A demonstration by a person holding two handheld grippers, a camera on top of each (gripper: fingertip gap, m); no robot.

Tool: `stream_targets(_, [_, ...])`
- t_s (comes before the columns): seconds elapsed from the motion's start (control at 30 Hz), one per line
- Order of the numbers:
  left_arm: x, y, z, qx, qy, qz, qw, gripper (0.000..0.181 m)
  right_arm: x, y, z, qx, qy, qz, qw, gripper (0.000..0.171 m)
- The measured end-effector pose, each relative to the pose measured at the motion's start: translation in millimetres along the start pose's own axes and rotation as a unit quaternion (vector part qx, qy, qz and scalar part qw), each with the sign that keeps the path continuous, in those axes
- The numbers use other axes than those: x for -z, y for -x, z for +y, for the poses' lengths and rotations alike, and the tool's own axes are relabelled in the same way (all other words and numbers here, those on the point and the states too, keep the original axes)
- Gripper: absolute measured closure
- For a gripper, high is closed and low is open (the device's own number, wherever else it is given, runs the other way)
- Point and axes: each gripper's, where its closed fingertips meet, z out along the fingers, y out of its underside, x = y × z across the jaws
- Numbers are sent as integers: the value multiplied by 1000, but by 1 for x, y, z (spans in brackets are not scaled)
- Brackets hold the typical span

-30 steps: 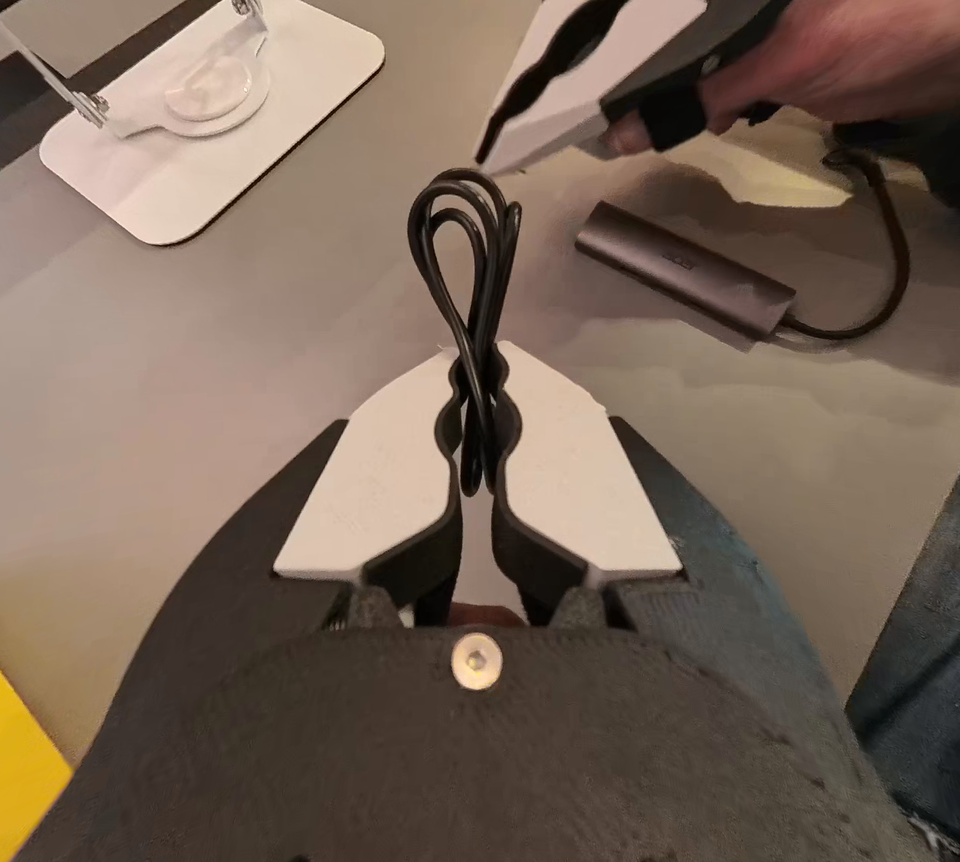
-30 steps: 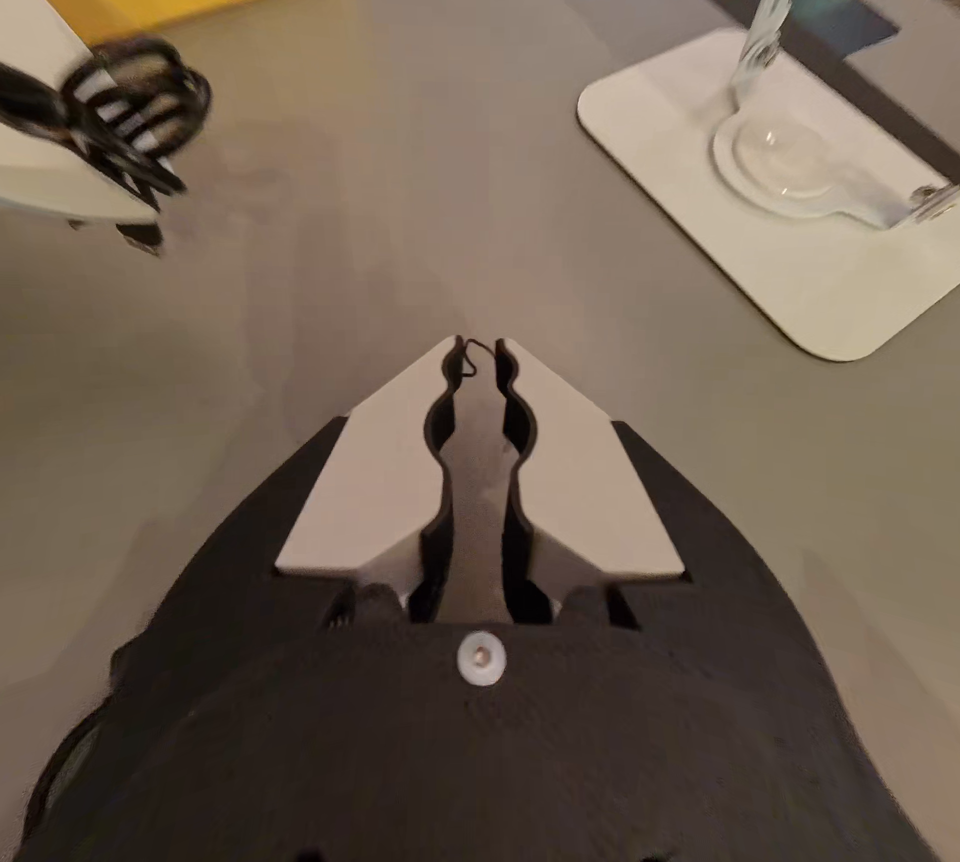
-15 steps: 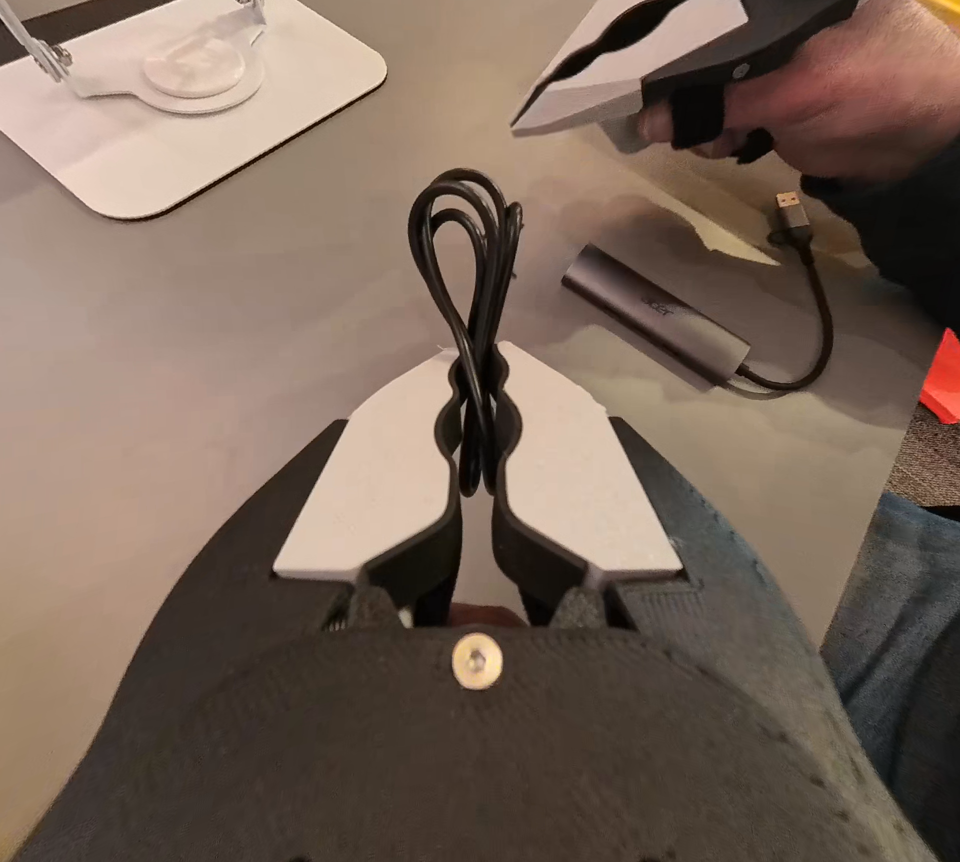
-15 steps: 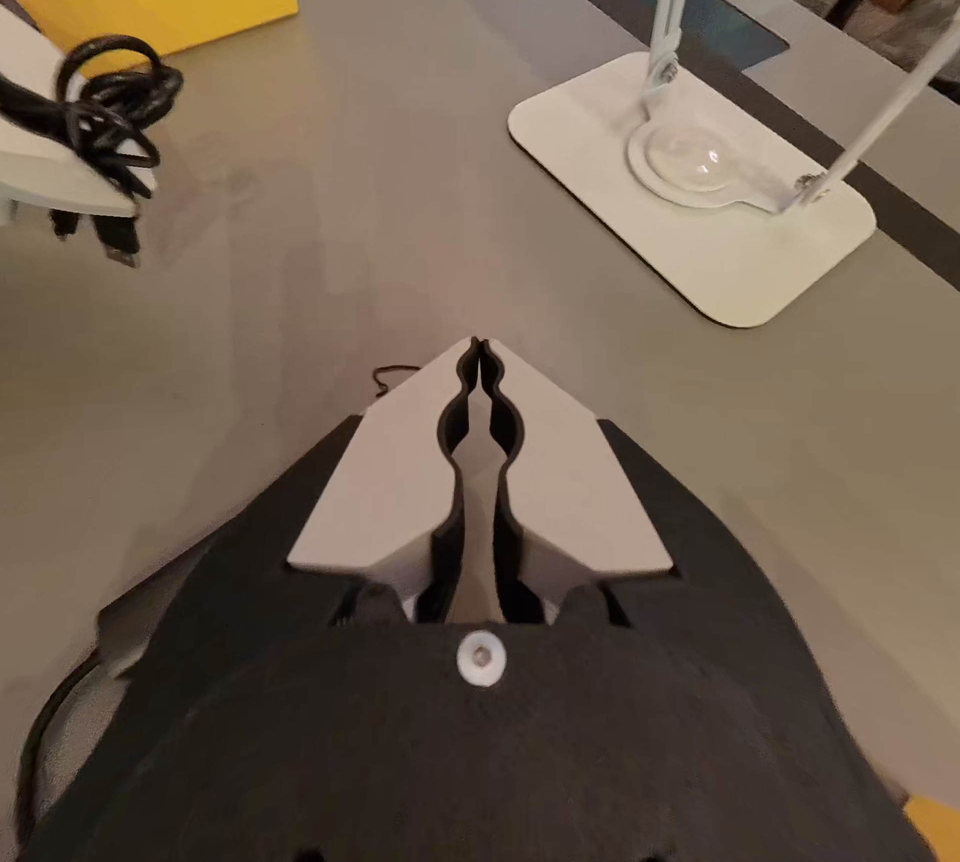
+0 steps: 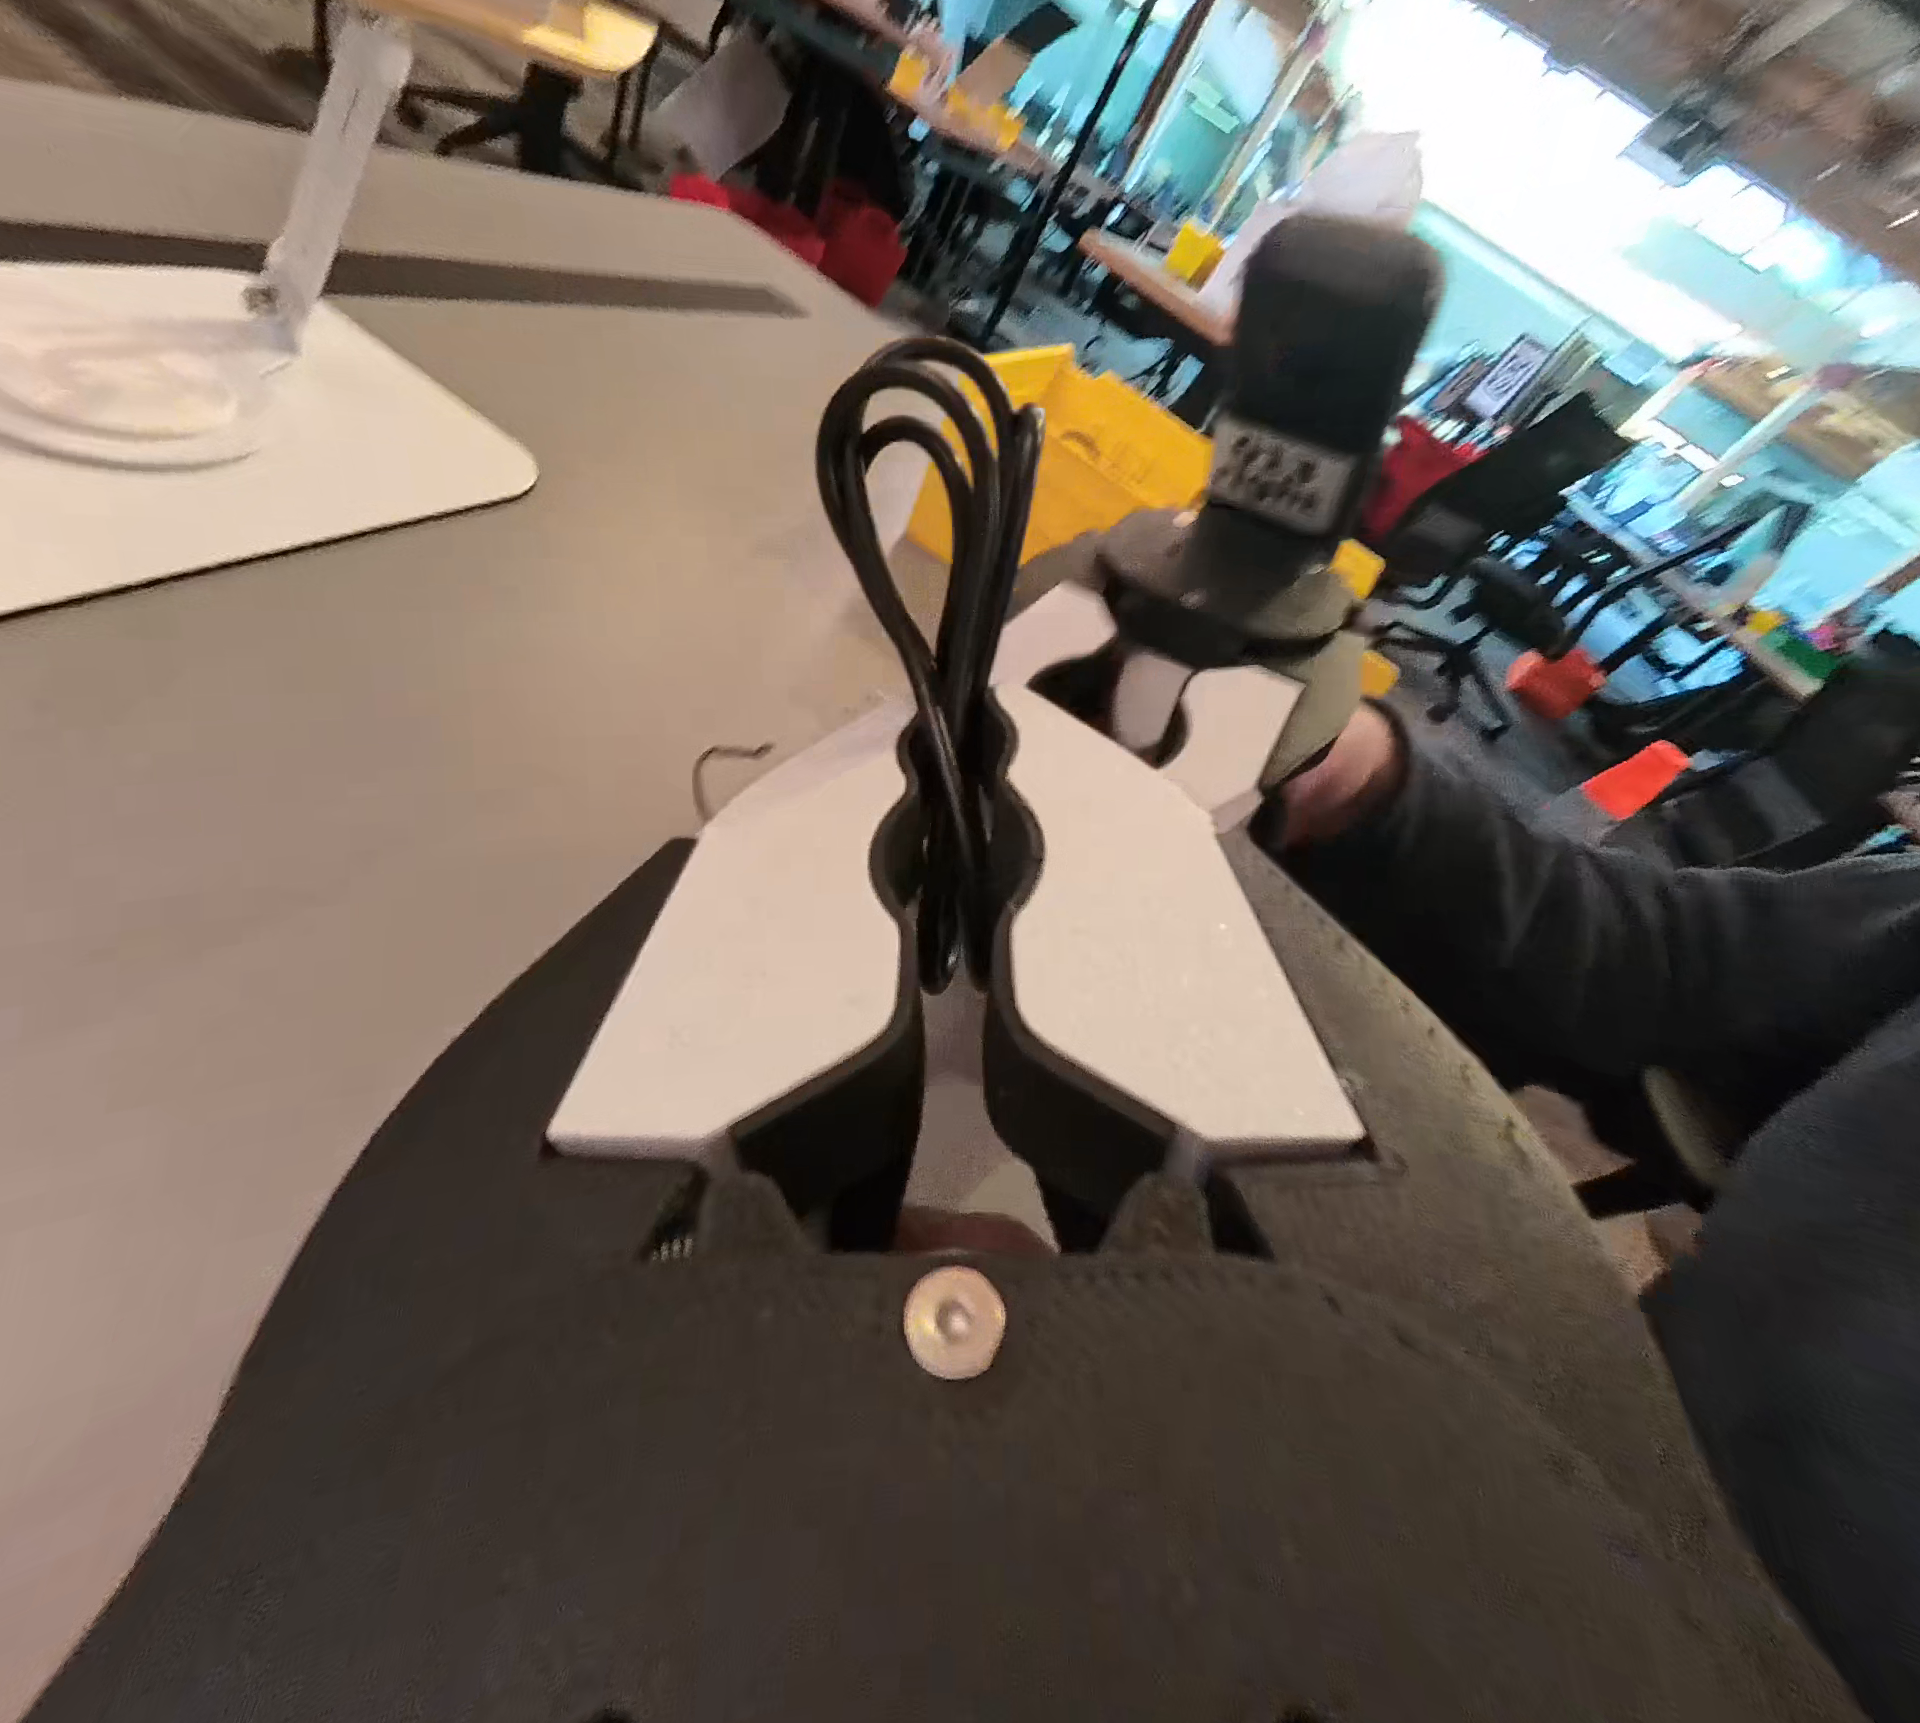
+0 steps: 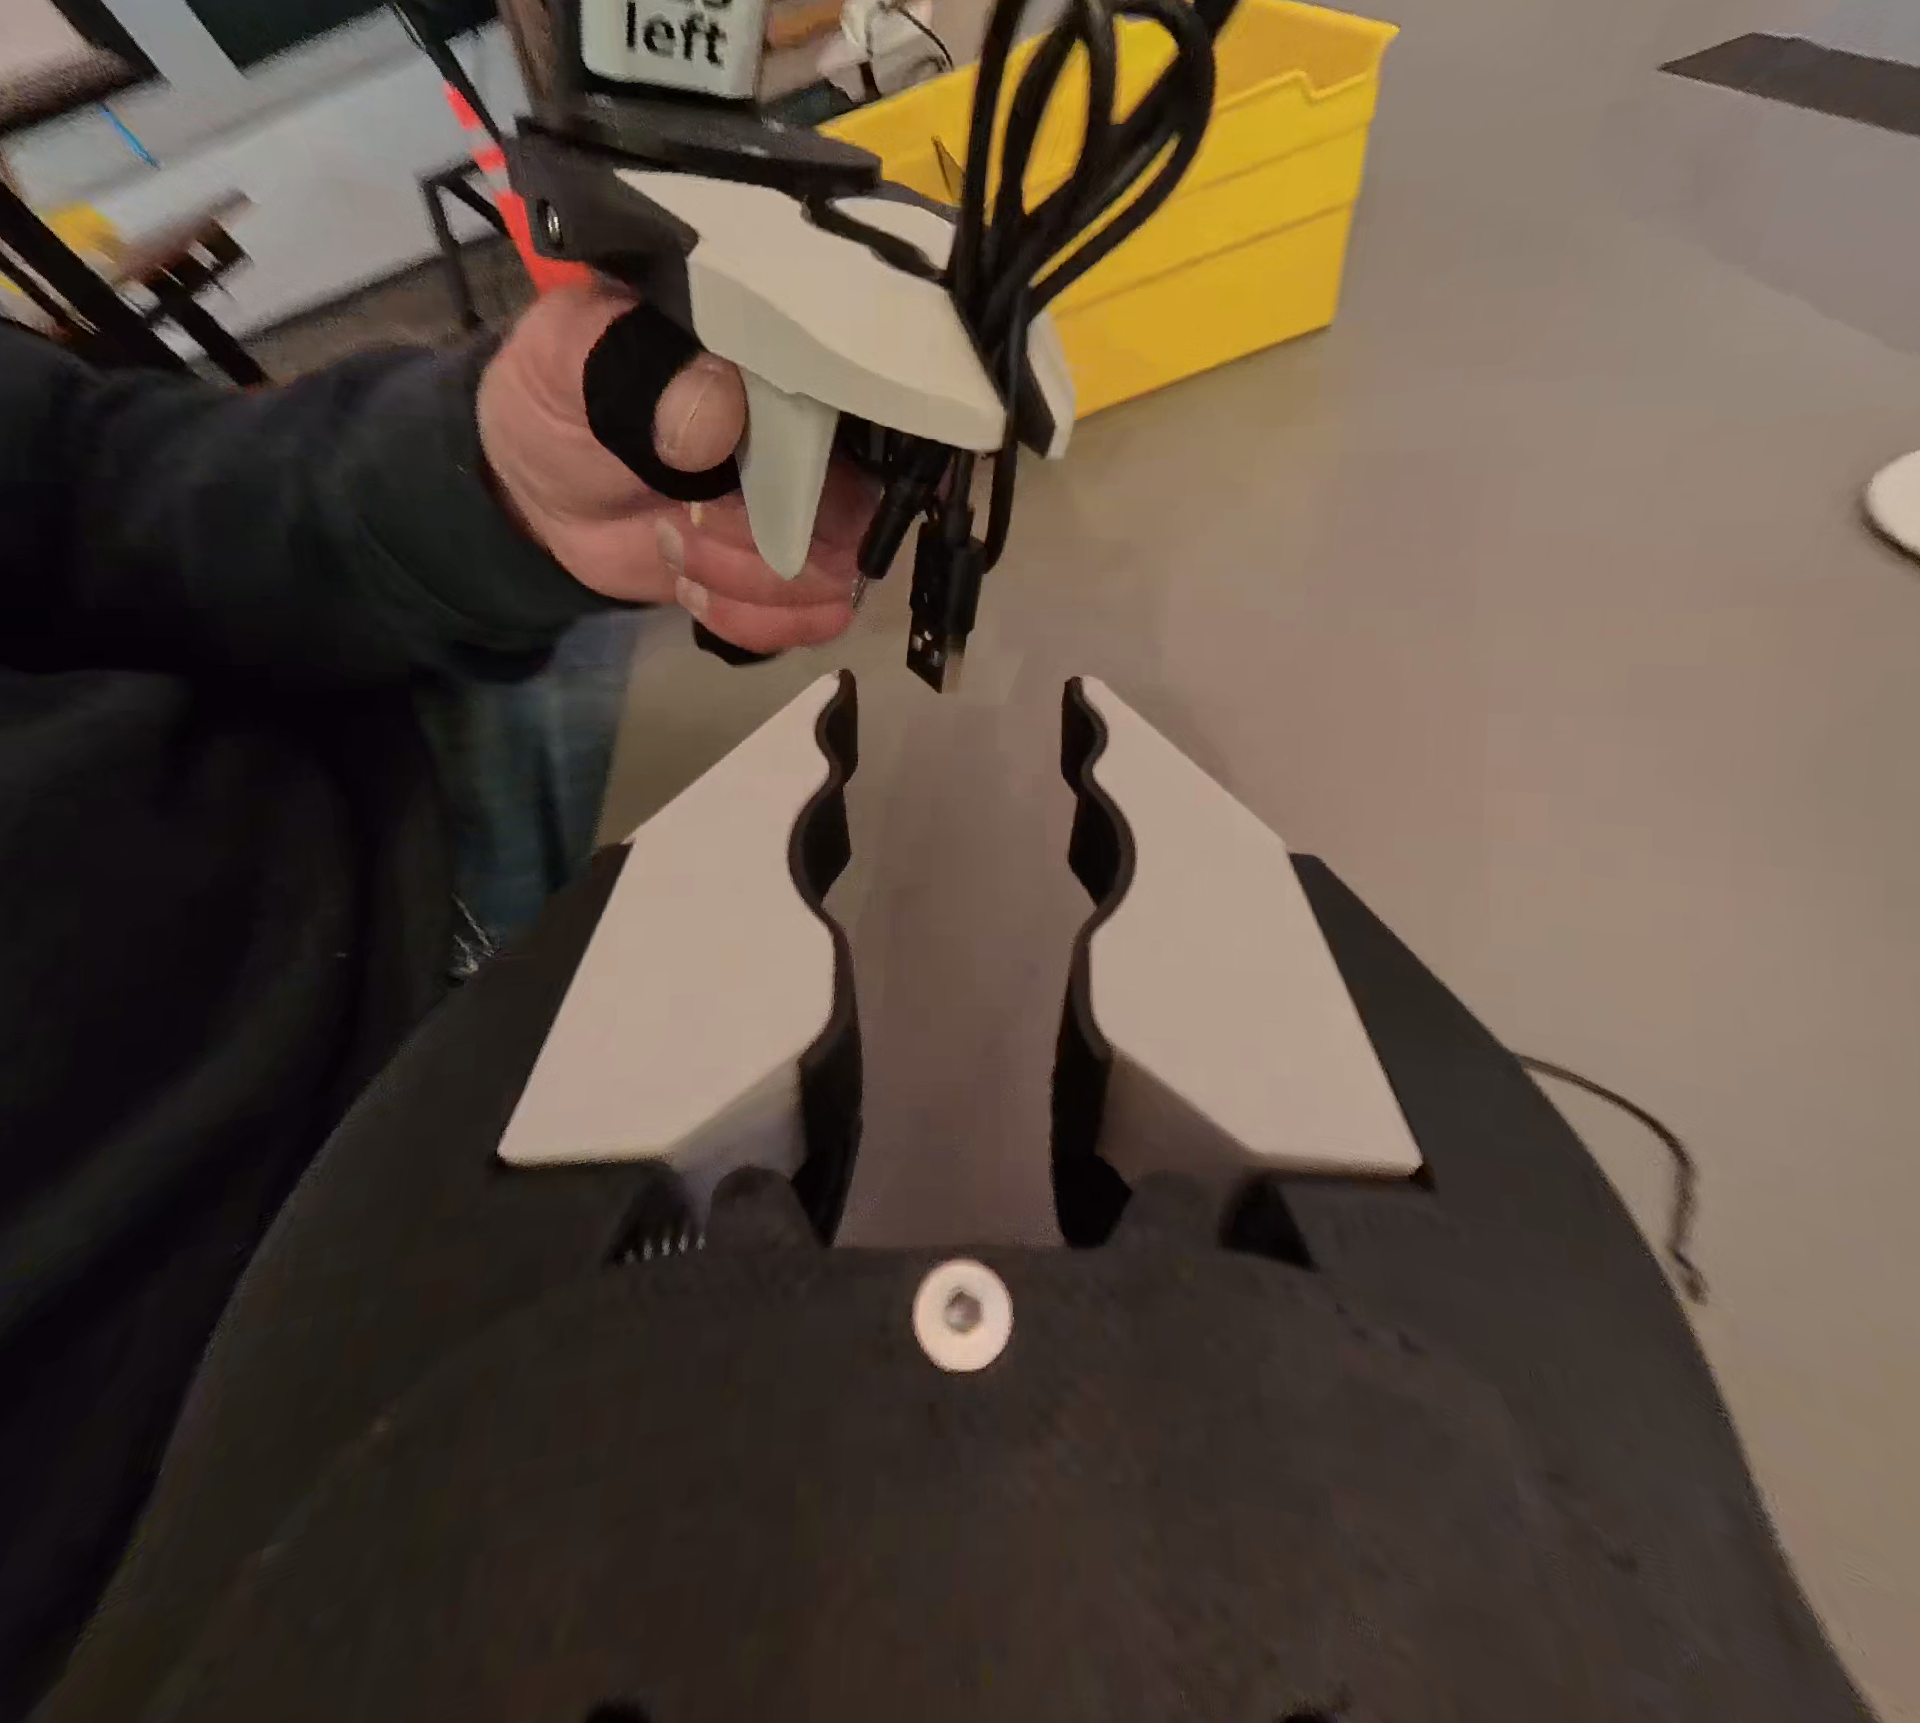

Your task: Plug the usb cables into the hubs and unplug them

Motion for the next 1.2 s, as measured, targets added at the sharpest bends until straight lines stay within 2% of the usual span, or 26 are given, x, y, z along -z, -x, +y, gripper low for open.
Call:
stream_targets(0.07, [0, -11, -8, -10, -28, 26, 999, 175, -5, 7, -5, -25, -27, -30, 999, 139])
stream_targets(0.17, [-1, -20, -10, -33, -30, 36, 998, 175, -2, 11, -16, -33, -73, -51, 995, 162])
stream_targets(0.23, [0, -19, -14, -32, -40, 36, 998, 175, 3, 15, -22, -41, -94, -68, 992, 169])
stream_targets(0.4, [4, -14, -12, -59, -37, 21, 997, 174, 11, 14, -25, -42, -93, -68, 993, 169])
stream_targets(0.57, [7, -5, -3, -113, 6, -14, 993, 168, 22, 5, -22, -35, -59, -44, 997, 169])
stream_targets(0.8, [18, 12, 4, -164, 55, -68, 983, 175, 45, -5, -34, -33, -59, -24, 997, 169])
stream_targets(1.0, [24, 46, 21, -157, 121, -155, 968, 175, 68, -12, -54, -38, -99, -6, 994, 169])
stream_targets(1.2, [32, 79, 48, -177, 214, -239, 931, 174, 106, -31, -81, -49, -178, 54, 981, 170])
